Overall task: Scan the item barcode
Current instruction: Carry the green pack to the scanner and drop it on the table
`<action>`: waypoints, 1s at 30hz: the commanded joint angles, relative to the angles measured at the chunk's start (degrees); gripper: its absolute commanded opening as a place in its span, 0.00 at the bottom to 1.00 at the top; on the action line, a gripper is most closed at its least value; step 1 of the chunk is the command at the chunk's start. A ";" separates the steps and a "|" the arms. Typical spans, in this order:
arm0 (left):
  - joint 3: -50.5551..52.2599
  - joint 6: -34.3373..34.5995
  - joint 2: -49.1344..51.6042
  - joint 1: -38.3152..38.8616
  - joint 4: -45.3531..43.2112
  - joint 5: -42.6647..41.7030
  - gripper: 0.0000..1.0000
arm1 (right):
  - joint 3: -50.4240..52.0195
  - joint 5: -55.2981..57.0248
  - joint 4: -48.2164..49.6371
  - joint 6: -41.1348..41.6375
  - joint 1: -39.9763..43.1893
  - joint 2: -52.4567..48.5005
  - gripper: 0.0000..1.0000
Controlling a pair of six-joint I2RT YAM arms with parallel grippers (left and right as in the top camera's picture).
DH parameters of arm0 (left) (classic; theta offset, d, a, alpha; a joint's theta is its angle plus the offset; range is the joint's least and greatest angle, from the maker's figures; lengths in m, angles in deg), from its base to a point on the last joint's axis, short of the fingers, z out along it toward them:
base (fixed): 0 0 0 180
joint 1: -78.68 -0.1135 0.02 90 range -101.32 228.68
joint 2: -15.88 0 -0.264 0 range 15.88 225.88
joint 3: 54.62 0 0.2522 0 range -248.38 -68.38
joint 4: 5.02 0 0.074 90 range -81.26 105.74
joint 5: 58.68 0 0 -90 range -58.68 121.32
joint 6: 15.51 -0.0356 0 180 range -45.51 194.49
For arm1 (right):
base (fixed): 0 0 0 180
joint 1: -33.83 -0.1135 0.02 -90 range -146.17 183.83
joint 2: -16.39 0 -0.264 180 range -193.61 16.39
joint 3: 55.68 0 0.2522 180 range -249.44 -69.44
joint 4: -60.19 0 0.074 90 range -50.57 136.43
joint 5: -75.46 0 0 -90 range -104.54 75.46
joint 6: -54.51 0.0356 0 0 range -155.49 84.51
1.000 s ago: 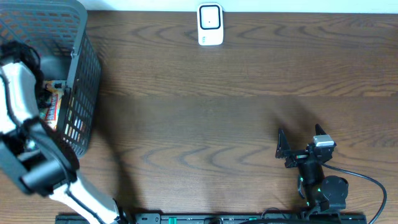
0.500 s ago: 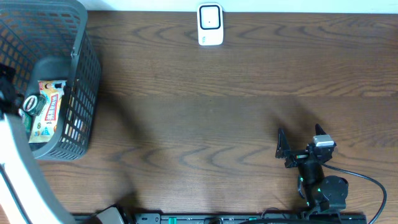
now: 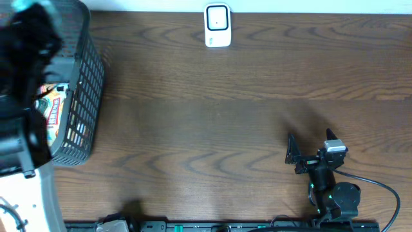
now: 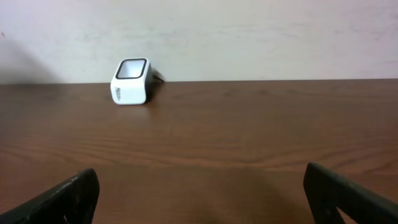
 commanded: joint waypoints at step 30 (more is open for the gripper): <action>-0.55 -34.12 47.21 47.17 -4.70 4.87 0.15 | 0.07 0.28 -0.28 -0.68 0.13 0.31 0.99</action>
